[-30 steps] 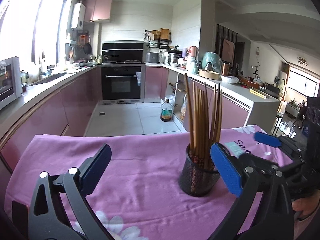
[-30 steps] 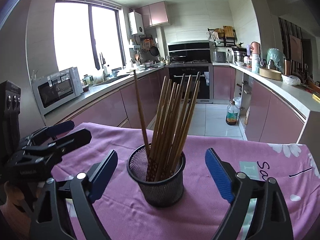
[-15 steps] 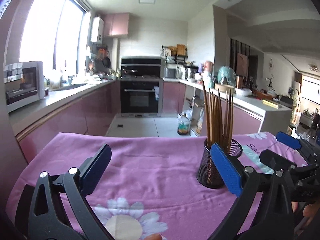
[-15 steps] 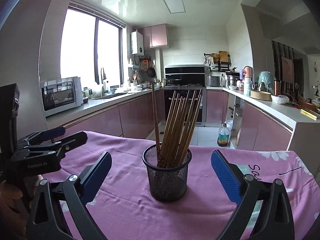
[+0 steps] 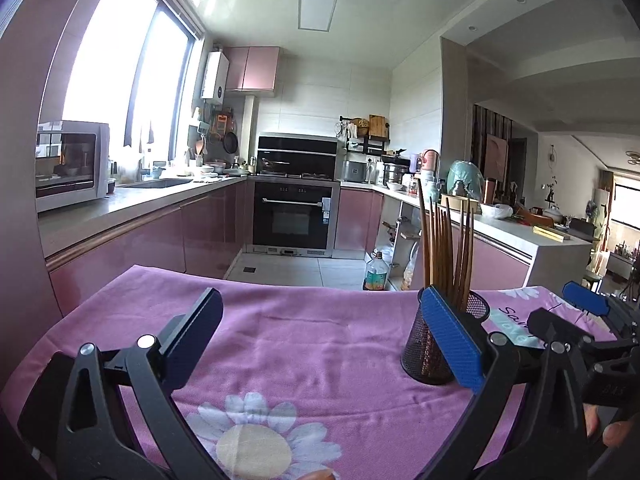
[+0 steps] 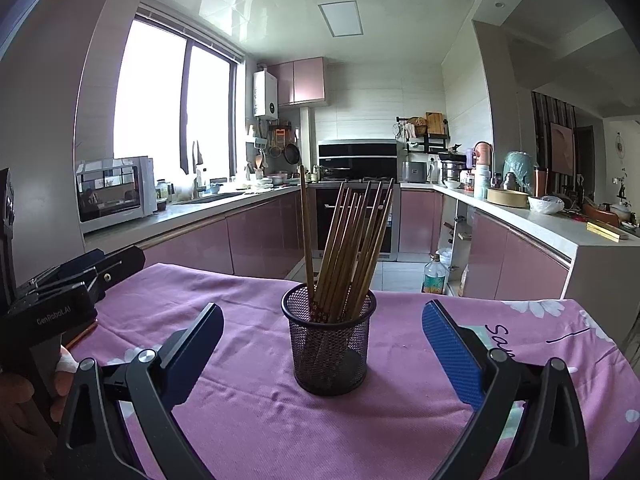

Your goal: Organize utensils

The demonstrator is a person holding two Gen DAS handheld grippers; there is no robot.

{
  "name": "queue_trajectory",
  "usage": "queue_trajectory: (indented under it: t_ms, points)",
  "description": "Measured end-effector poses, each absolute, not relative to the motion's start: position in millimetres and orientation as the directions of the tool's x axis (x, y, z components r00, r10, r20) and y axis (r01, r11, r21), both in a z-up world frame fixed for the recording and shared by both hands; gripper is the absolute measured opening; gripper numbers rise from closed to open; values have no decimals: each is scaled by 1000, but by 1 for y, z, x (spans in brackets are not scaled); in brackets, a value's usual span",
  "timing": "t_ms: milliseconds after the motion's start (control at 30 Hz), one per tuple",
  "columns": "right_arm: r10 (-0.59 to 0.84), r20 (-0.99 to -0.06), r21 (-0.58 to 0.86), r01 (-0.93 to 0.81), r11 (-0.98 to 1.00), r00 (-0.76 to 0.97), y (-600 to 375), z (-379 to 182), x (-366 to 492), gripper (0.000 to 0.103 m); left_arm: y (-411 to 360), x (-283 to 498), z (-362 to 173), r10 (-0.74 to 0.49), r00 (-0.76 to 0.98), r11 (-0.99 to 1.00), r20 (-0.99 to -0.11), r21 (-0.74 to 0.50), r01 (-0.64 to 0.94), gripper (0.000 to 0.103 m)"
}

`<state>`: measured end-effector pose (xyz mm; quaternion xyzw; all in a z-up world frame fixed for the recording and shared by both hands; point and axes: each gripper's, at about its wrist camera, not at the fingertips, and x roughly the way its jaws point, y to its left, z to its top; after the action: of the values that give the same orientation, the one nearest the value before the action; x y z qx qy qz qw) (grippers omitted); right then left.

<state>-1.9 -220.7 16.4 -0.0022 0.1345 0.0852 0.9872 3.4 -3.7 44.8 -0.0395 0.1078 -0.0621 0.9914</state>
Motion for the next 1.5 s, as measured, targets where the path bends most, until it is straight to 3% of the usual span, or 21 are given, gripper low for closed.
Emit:
queue_trajectory:
  t_ms: [1500]
  points:
    - [92,-231,15,-91,996,969,-224,20,-15,96,-9,-4,38,-112,973,991,-201,-92,96,98]
